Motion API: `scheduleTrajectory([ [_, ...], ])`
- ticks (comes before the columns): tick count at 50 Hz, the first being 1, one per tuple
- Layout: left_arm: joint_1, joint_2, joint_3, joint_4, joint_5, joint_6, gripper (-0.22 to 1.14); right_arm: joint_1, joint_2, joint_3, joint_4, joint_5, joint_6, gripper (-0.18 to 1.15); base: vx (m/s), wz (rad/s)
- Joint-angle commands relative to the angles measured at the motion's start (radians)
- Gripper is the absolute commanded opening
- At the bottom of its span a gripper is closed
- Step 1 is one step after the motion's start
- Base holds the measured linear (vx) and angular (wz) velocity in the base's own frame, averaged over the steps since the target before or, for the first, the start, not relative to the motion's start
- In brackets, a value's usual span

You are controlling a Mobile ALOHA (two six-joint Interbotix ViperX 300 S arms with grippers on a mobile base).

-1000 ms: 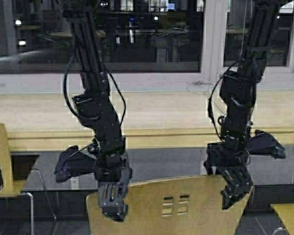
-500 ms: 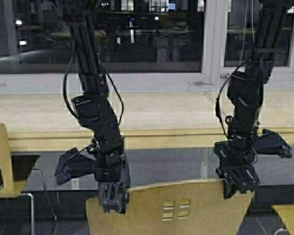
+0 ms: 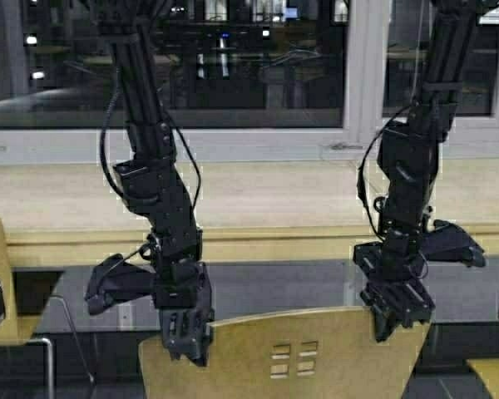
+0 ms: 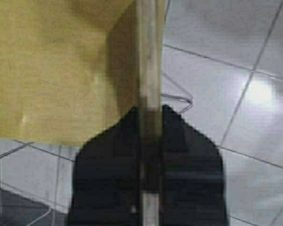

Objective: Push the chairs under the table

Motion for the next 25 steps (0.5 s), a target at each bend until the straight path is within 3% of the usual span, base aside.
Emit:
scheduleTrajectory([
  [1, 0.052, -0.021, 0.032, 0.015, -0.018, 0.067, 0.03, 0.025, 0.044, -0.078, 0.003, -0.009, 0.006, 0.05, 0.17, 0.11],
  [14, 0.109, -0.017, 0.021, 0.023, -0.029, 0.117, 0.03, 0.035, 0.046, -0.109, -0.002, 0.008, 0.003, 0.05, 0.19, 0.03],
  [25, 0.160, -0.020, 0.008, 0.101, -0.029, 0.117, 0.03, 0.069, 0.038, -0.143, 0.006, 0.023, 0.029, 0.05, 0.24, -0.06],
])
